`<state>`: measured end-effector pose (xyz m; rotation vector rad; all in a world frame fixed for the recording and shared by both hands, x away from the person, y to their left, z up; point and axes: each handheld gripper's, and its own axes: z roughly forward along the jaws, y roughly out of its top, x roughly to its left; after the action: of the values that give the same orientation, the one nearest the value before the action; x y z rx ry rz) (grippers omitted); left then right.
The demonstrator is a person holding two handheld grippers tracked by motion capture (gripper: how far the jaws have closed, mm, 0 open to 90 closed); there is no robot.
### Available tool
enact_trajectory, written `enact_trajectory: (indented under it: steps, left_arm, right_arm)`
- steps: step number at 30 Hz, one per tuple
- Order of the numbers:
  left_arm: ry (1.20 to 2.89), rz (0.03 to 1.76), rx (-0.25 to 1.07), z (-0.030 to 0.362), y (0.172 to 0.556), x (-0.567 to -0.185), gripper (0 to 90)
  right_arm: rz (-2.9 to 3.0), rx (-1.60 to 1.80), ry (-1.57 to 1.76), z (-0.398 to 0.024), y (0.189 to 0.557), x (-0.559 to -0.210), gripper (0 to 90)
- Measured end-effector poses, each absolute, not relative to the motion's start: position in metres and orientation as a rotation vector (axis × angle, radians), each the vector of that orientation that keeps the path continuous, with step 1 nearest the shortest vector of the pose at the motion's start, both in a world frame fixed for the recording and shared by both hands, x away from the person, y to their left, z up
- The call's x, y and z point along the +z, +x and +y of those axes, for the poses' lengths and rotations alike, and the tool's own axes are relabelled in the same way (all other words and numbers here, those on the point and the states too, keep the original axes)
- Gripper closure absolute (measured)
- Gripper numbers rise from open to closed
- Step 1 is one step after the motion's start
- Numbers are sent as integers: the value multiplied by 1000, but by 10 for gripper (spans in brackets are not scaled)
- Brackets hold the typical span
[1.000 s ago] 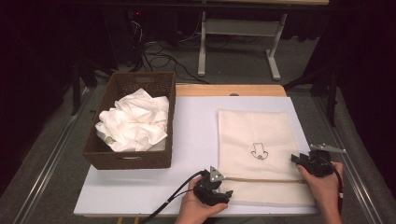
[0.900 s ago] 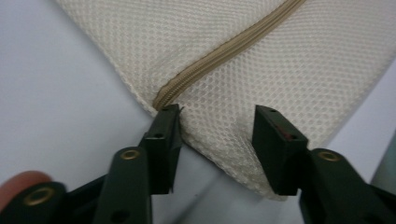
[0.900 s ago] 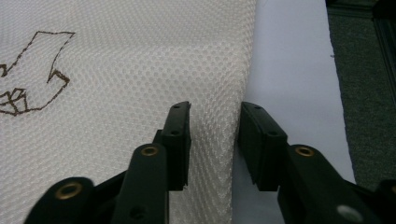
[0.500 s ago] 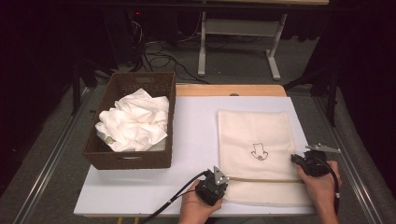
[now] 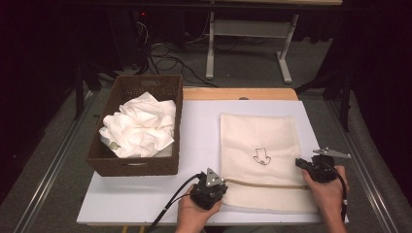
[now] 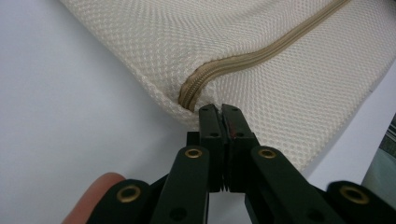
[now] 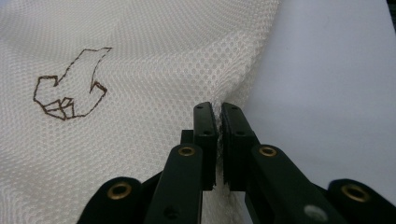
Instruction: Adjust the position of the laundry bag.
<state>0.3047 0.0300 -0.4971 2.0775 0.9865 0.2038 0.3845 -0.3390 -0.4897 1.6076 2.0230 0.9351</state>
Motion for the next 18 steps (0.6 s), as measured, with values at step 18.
enact_trajectory:
  steps: [18]
  left_arm:
    - [2008,1055,224,69,303,-489,885]
  right_arm:
    - [2044,1031,1575,-301,388,-484,870]
